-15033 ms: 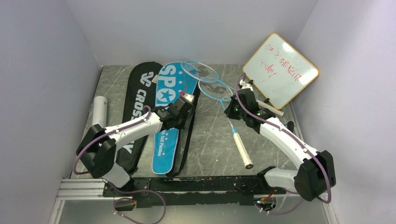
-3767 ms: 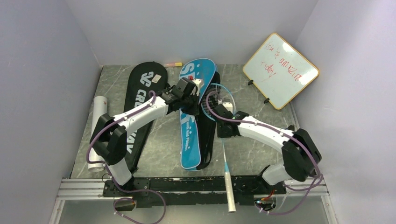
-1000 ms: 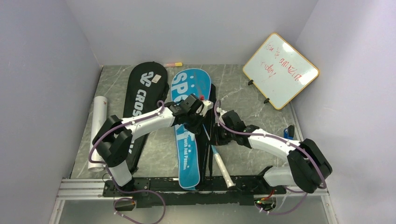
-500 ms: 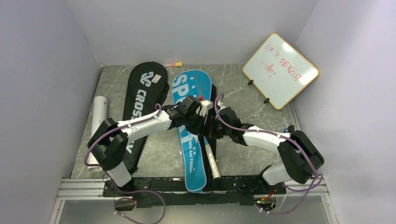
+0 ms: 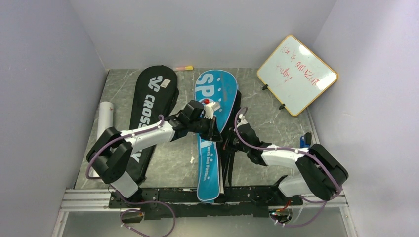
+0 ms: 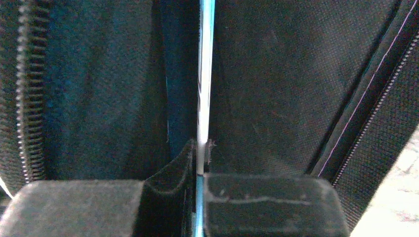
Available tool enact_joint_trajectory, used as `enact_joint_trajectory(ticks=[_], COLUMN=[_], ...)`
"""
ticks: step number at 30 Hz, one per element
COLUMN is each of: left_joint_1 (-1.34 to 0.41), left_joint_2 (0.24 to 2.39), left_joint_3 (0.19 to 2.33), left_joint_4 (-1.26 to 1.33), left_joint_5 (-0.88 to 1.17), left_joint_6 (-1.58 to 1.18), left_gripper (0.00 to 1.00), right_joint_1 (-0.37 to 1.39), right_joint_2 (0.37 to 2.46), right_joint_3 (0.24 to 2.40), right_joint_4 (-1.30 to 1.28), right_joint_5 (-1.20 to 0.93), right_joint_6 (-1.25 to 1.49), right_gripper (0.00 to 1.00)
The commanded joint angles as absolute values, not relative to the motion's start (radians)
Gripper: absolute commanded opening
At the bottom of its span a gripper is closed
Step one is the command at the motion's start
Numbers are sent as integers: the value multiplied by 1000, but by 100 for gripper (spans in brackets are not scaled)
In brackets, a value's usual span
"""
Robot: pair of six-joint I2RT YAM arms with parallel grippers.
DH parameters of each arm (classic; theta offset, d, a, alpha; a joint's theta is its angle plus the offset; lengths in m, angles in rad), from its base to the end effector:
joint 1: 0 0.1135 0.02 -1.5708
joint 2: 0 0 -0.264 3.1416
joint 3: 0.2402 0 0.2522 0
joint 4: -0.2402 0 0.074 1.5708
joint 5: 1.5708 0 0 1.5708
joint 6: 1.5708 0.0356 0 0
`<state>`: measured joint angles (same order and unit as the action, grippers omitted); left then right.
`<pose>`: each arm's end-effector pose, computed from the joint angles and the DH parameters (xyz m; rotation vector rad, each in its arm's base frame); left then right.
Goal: Pack up the badminton gear
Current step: Place the racket in the racket bag.
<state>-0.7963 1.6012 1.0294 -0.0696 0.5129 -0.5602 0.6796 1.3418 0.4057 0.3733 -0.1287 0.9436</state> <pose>0.2327 -0.2628 0.2324 0.6018 2.3690 -1.2571 0.1885 0.1582 0.1506 0.2246 2.3208 1.0356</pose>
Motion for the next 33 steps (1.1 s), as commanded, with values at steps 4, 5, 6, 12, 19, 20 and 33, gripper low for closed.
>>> enact_joint_trajectory(ticks=[4, 5, 6, 12, 19, 20, 33], left_joint_1=[-792, -790, -789, -781, -789, -795, -964], left_joint_2=[1525, 1524, 1523, 1521, 1537, 1528, 1507], left_joint_3=[939, 932, 927, 1033, 1076, 1075, 1114], left_joint_4=[366, 389, 407, -79, -346, -350, -459], left_joint_5=[879, 894, 907, 633, 308, 287, 64], left_joint_6=[-863, -881, -893, -570, -386, -384, -397], left_gripper=[5, 5, 5, 15, 54, 58, 66], right_joint_1=[694, 695, 694, 695, 692, 692, 674], right_joint_2=[1377, 1397, 1424, 1492, 1361, 1334, 1039], right_joint_3=[440, 440, 440, 417, 393, 389, 394], right_joint_4=[624, 638, 656, 741, 553, 522, 45], right_joint_5=[-33, -38, -52, -155, -144, -138, -182], right_joint_6=[951, 950, 950, 980, 921, 912, 820], right_gripper=[4, 6, 10, 26, 47, 51, 55])
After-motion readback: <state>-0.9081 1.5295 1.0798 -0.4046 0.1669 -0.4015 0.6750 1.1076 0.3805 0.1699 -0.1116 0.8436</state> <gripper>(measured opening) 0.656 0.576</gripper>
